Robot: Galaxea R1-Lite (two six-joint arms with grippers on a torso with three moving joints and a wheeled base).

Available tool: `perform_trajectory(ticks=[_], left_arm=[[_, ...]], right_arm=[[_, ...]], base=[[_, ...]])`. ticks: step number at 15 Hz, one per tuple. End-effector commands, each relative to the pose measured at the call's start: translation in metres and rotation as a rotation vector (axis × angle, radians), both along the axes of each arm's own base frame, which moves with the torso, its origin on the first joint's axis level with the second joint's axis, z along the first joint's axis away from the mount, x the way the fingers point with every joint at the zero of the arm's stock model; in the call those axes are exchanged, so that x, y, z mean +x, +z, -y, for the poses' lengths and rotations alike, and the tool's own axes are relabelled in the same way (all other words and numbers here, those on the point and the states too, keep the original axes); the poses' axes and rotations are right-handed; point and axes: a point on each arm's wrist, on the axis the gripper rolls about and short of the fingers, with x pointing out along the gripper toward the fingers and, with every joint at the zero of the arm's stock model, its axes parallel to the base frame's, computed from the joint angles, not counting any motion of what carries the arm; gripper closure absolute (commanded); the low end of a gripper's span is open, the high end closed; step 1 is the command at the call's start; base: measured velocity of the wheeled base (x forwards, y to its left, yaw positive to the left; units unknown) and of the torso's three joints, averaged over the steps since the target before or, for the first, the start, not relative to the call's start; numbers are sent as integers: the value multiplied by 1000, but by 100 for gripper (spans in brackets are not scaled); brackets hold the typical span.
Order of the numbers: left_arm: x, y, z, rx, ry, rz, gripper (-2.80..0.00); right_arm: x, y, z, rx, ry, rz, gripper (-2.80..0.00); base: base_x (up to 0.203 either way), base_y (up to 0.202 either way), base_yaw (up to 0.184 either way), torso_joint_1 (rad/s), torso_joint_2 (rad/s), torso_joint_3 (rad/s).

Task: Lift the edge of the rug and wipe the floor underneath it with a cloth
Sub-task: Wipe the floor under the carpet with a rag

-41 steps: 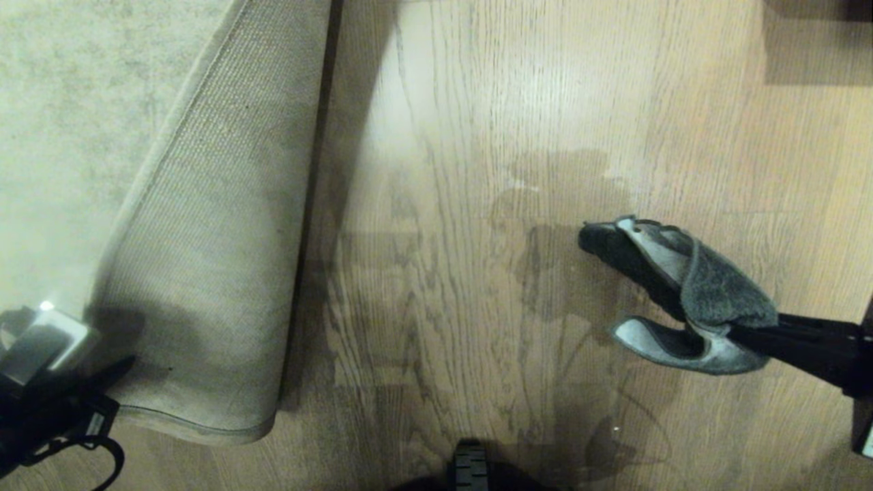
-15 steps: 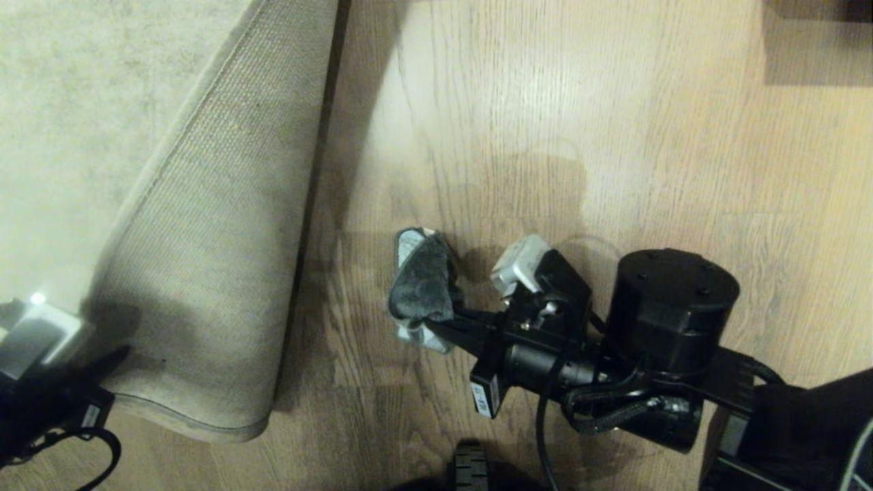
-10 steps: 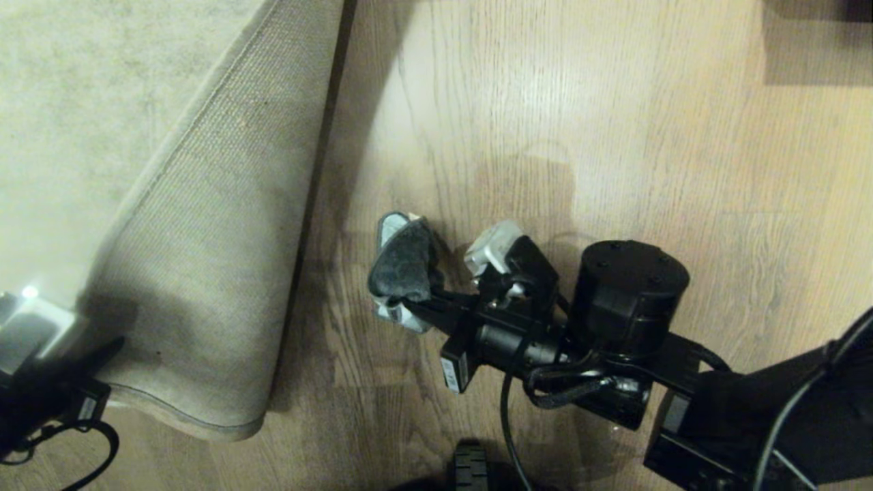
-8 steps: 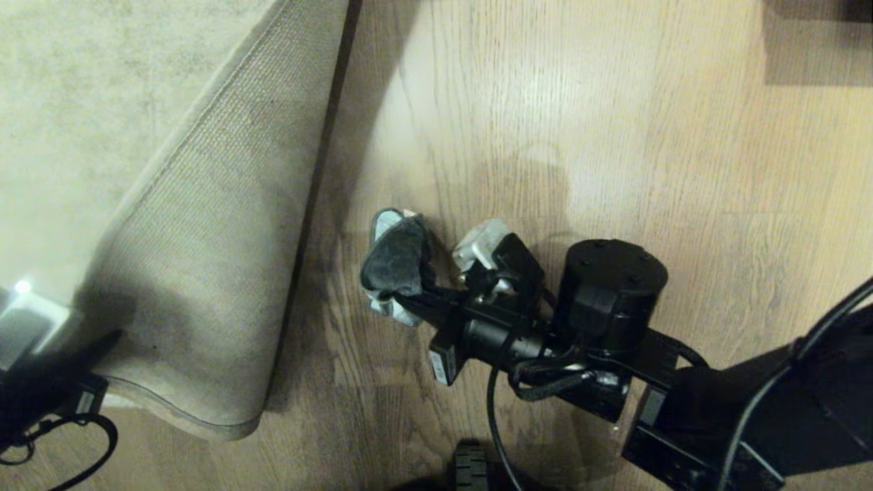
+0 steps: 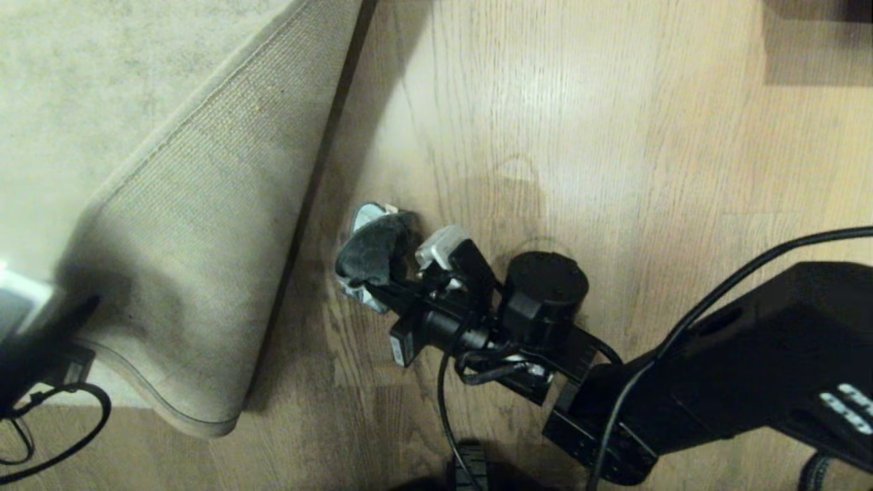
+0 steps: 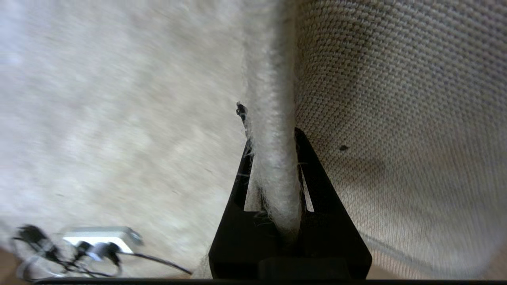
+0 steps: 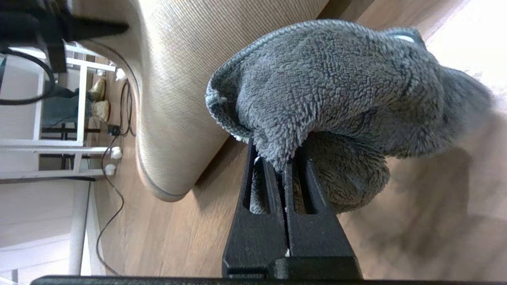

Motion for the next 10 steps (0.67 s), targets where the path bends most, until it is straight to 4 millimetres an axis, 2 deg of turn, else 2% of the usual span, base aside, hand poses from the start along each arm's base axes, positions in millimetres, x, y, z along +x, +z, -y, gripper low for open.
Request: perform_trajectory(ticks=[1,6,10], left_arm=[[9,-2,-5,12,7,35,0],[31,-15,-17,12,76,94,0],[32,-16,-17,15,93,100,0]], right_arm=[[11,-16,-13,-4,0,-7,0],[35,-23,-21,48,-28,5,0],[56,-26,-24,84,-55,16,0]], base=[[0,0,0,0,0,0],[0,0,0,0,0,0],[0,0,0,0,0,0]])
